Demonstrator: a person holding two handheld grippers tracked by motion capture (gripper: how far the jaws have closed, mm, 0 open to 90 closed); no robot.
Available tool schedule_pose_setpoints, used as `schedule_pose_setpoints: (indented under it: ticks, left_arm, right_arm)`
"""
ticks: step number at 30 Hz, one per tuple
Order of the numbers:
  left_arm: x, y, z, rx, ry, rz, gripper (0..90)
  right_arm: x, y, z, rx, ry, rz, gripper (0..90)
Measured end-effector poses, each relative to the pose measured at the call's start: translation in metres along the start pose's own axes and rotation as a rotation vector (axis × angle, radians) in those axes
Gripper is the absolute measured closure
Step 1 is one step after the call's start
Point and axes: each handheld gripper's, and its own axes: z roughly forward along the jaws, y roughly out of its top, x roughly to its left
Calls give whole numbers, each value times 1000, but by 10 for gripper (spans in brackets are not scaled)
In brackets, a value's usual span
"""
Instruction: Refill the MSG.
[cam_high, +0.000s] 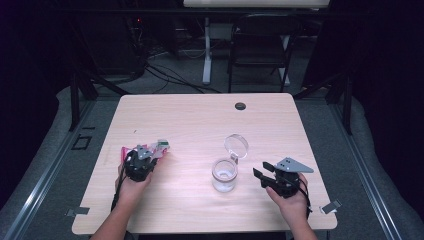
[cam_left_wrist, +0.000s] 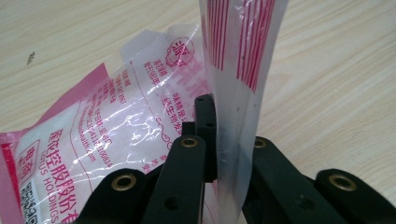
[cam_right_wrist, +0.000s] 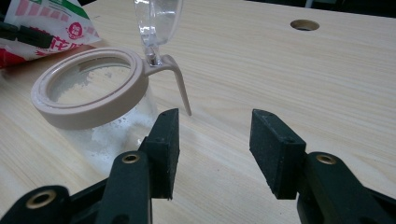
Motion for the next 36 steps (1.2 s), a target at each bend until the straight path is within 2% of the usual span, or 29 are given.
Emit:
schedule_pose_setpoints:
  ticks: [6,11,12,13,16,22,23,26,28,30,36]
  left_arm:
    - [5,-1,-10,-29,-10,-33,900]
    - [13,-2,-23,-74,-20,-92,900]
    - [13,-2,-23,-74,-20,-92,900]
    - [16,-2,-27,-89,-21,-113,900]
    - [19,-2,-31,-95,-23,-112,900]
    - [26,0,-44,-132,-4,-128,900]
    - [29,0,-49,-147,19,-126,900]
    - [33,0,-55,-162,33,-138,900]
    - [40,-1,-63,-185,53,-161,900]
    - [45,-1,-67,-195,61,-182,900]
    - [58,0,-77,-200,93,-197,900]
  right_arm:
    - [-1,0,0,-2,4,6,526]
    - [-1,0,0,-2,4,5,527]
    - [-1,0,0,-2,3,6,527]
    - [-1,0,0,-2,1,6,527]
    - [-1,0,0,-3,3,6,527]
    - [-1,0,0,-1,3,7,527]
    - [-1,0,0,0,3,7,527]
    - [-1,0,1,-3,5,8,527]
    - [-1,0,1,-2,7,8,527]
    - [-1,-1,1,-3,8,8,527]
    - [0,-1,1,-5,3,6,527]
